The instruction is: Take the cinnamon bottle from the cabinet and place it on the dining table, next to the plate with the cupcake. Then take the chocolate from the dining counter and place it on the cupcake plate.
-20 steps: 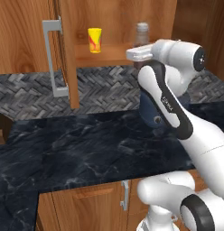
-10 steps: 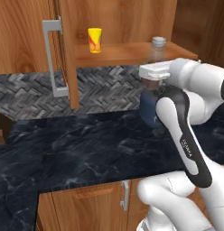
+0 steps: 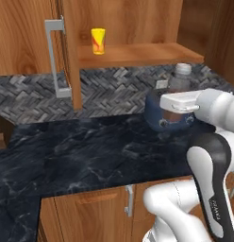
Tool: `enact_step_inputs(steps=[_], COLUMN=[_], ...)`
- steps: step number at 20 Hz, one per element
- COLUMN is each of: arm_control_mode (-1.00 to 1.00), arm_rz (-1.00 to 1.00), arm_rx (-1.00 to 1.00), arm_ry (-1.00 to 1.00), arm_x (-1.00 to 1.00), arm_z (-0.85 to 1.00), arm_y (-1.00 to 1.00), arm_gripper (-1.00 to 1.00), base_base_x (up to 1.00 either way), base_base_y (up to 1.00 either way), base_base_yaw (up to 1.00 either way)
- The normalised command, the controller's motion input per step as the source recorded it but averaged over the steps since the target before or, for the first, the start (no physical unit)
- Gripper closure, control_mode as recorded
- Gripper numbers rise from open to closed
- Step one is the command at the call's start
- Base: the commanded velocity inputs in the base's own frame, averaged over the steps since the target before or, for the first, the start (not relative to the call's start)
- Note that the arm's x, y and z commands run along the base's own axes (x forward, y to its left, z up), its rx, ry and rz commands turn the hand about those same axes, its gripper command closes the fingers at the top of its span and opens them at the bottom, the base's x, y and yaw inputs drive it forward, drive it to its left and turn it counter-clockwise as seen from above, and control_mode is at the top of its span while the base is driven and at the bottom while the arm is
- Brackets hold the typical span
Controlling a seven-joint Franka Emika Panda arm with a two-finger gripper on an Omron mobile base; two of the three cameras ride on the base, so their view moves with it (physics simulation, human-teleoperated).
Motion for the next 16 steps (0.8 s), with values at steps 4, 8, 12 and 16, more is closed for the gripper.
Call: enact_step_inputs(steps=[4, 8, 12, 16], arm_control_mode=[1.0, 1.0, 1.0, 1.0], arm_rz=[0.0, 0.0, 0.0, 0.0], arm_rx=[0.0, 0.0, 0.0, 0.0], arm_ry=[0.0, 0.0, 0.0, 0.0], arm_x=[0.0, 0.0, 0.0, 0.0], arm_z=[0.0, 0.0, 0.0, 0.0], arm_y=[0.0, 0.0, 0.0, 0.0], arm_gripper=[1.0, 1.0, 1.0, 1.0], base_base_x=[-0.75, -0.98, -0.74, -0.7], base_base_y=[0.03, 0.0, 0.0, 0.0], base_base_yaw=[0.08, 0.63, 0.85, 0.86])
